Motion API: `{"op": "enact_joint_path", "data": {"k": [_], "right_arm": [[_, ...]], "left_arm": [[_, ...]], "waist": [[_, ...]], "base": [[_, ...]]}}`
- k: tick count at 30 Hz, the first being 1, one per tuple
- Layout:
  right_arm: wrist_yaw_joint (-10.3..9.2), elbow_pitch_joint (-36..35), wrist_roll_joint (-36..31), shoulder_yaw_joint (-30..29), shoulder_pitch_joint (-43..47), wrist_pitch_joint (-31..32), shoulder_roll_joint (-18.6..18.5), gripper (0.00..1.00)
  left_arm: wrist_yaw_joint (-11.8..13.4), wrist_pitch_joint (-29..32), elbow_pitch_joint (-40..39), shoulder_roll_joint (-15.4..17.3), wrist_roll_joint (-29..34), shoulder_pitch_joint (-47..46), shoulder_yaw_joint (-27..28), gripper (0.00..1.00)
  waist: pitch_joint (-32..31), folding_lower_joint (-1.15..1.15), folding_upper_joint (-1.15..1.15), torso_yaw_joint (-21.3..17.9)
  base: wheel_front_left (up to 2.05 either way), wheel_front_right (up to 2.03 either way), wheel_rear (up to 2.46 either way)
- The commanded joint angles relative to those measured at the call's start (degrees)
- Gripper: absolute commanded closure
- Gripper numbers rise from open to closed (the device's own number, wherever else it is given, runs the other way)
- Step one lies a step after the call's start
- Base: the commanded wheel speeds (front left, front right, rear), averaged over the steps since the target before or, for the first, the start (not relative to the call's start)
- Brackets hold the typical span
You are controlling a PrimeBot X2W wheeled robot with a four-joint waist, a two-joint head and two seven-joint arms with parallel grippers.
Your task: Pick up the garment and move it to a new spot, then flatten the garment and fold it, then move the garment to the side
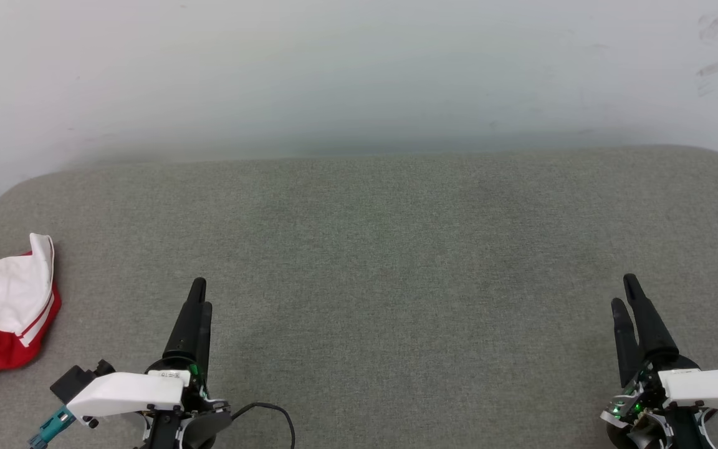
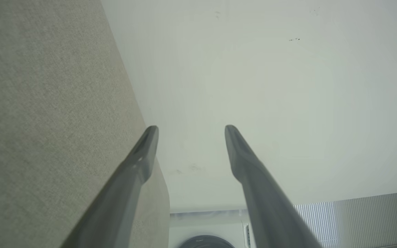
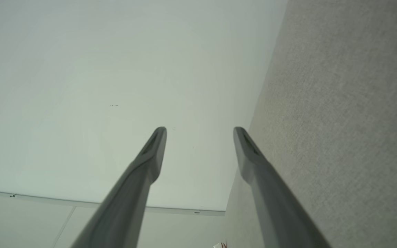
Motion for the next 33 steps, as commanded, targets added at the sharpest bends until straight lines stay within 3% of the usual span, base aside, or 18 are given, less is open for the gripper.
{"op": "enact_joint_path", "data": {"k": [1, 7, 33], "right_arm": [[0.01, -1.5, -1.0, 0.3, -0.4, -0.5, -0.7, 0.0], [0.01, -2.9, -6.8, 1.0, -0.1, -1.9, -1.4, 0.0], [0.02, -6.4, -45.8, 3.7, 0.9, -6.6, -2.9, 0.0]], "left_arm": [[0.0, -0.5, -1.4, 0.2, 1.3, -1.1, -0.4, 0.0], [0.0, -1.9, -2.2, 0.2, 8.4, -0.9, -1.4, 0.0], [0.0, -7.1, -4.3, 0.2, 42.9, 0.2, -3.6, 0.0]], "waist": [[0.0, 0.0, 0.0, 0.0], [-0.1, 0.0, 0.0, 0.1], [-0.4, 0.0, 0.0, 0.6]], "base": [[0.0, 0.0, 0.0], [0.0, 0.0, 0.0], [0.0, 0.0, 0.0]]}}
